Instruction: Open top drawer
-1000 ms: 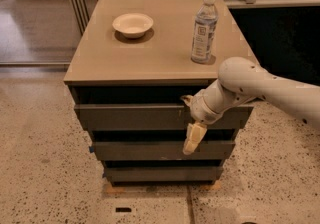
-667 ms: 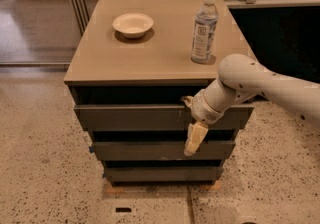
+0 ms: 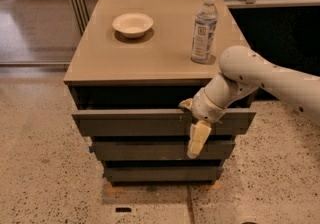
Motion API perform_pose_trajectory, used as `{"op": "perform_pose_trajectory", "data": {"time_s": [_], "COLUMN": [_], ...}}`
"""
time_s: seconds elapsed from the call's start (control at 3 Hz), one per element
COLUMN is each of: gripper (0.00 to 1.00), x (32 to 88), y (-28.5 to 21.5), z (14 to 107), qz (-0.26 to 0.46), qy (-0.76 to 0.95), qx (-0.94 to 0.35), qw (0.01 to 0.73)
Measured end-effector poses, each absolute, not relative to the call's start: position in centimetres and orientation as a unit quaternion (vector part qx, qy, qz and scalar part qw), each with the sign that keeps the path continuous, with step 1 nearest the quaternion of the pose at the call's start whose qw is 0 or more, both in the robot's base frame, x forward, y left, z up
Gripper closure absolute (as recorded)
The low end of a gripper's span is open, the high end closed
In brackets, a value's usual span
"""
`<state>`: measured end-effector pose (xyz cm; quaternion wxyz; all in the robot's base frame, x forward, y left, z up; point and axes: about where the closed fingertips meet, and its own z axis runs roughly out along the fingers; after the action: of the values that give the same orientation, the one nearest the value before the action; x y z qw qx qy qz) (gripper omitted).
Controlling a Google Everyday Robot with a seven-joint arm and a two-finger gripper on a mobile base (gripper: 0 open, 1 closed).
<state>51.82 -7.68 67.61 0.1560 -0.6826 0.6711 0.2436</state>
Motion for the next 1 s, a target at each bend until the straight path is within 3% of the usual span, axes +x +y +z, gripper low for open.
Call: {"op": "perform_pose_trajectory", "data": {"time_s": [1.0], "gripper": [0.0], "x": [44.8], "y": [-7.9], "z": [69.1], "qz": [0.343], "qy": [0.656], "qx": [-0.662], "qw": [0.119]}}
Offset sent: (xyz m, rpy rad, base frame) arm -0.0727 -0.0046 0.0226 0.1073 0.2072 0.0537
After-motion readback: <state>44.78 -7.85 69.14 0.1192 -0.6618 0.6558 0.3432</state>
